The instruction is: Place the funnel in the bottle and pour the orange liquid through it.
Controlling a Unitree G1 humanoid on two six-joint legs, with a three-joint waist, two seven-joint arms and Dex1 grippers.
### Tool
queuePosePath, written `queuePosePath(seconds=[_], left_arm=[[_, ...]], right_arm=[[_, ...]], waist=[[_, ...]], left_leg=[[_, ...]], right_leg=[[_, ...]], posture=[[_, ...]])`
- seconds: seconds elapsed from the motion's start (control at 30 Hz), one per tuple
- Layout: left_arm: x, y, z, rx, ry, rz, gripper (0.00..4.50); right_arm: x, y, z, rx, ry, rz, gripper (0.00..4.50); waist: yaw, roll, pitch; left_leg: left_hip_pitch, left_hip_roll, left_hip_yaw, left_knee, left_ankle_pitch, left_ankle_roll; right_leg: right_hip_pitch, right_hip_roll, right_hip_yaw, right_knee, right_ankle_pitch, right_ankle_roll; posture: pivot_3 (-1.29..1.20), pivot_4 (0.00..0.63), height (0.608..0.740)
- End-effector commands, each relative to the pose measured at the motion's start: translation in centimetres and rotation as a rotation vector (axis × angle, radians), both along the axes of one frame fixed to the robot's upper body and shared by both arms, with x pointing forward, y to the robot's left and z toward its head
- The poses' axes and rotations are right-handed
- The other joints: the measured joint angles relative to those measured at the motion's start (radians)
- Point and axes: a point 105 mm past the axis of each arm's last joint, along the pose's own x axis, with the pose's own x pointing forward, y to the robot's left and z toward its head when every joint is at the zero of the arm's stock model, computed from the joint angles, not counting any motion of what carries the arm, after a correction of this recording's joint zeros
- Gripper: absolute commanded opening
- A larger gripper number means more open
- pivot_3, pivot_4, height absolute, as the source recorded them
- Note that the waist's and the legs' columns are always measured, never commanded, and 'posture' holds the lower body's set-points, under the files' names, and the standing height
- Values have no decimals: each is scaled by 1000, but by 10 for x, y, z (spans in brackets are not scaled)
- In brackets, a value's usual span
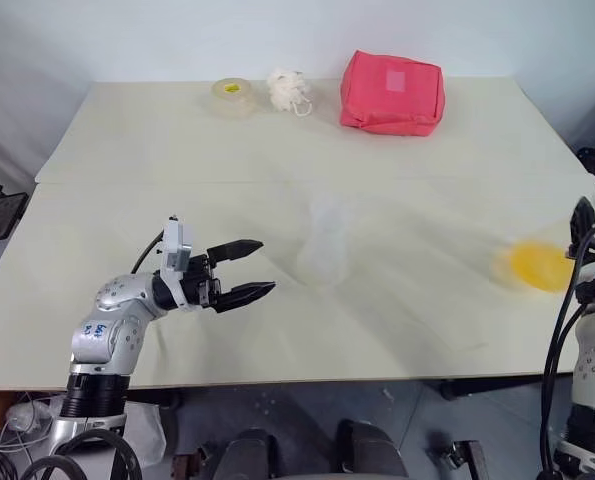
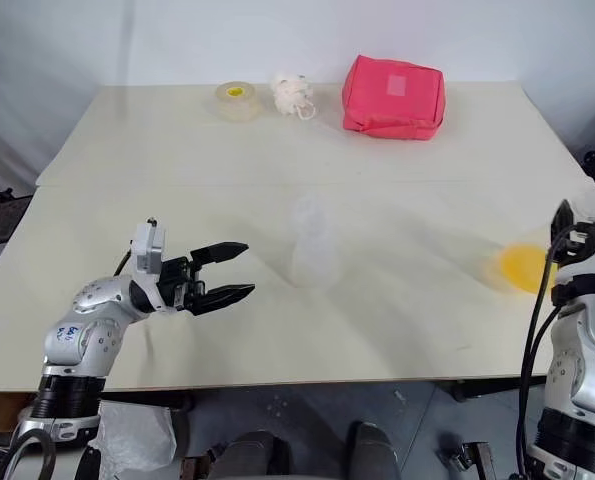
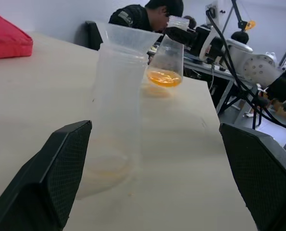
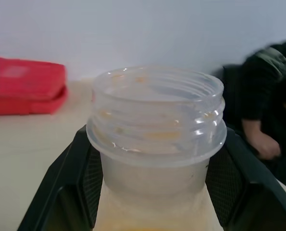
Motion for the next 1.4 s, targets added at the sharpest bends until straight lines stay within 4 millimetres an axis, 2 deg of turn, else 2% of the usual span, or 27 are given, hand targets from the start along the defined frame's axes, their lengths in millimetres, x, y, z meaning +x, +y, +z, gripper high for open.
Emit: queuePosePath(seconds=[0.03, 0.13, 0.23, 0.33, 0.43, 0.5, 0.67, 0.83, 1.0, 1.4], left_arm=[[4, 0, 4, 9, -44, -29, 4500], [11, -1, 1, 25, -61, -48, 4500], [17, -3, 3, -1, -85, -60, 4500], [23, -5, 4, -7, -125, -70, 4500], [28, -4, 8, -39, -166, -67, 4500], [30, -3, 13, -79, -191, -61, 4500], [26, -1, 15, -122, -218, -76, 4500], [24, -2, 15, -119, -215, -83, 4500], [21, -9, 18, -130, -213, -93, 4500], [20, -10, 22, -124, -207, -94, 4500]], right_arm=[[-6, 40, 37, -109, -82, 116, 2450], [-3, 75, 53, -218, -120, 174, 2450], [2, 110, 55, -394, -112, 254, 2450], [6, 135, 63, -507, -148, 277, 2450], [9, 159, 67, -648, -178, 312, 2450], [11, 173, 63, -776, -182, 343, 2450], [16, 196, 55, -993, -210, 386, 2450], [21, 207, 50, -1166, -247, 397, 2450], [28, 211, 50, -1282, -298, 381, 2450], [35, 222, 52, -1528, -415, 362, 2450]], waist=[[0, 0, 0], [-1, 0, 0], [3, 0, 0], [4, 0, 0], [2, 0, 0], [2, 0, 0], [-3, -2, 1], [-9, -2, 1], [-18, -3, 1], [-22, -3, 2]], left_leg=[[0, 0, 0, 0, 0, 0], [0, -2, 0, 0, 0, 0], [-1, -2, 0, 0, 0, 0], [-2, -3, 0, 1, 0, 0], [-3, -3, 0, 1, 0, 0], [-3, -2, 0, 0, 0, 0], [-4, -2, 0, 0, 0, 0], [-4, -2, 0, 1, 0, 0], [-5, -2, -2, 1, 0, 0], [-5, -1, -4, 0, 0, 0]], right_leg=[[0, 0, 0, 0, 0, 0], [-1, 0, 0, 0, 0, 0], [-1, 0, -1, 0, 0, 0], [-1, 0, -2, -1, 0, 0], [-2, 0, -3, -1, 0, 0], [-2, 0, -4, -1, 0, 0], [-2, 0, -7, -1, 0, 0], [-2, 0, -7, -1, 0, 0], [-2, -1, -8, 0, 0, 0], [-2, -1, -8, 0, 0, 0]], posture=[[0, 150, 740], [0, 150, 740], [0, 150, 740], [0, 150, 740], [0, 150, 740], [0, 150, 740], [0, 150, 740], [0, 150, 740], [0, 150, 740], [0, 150, 740]])
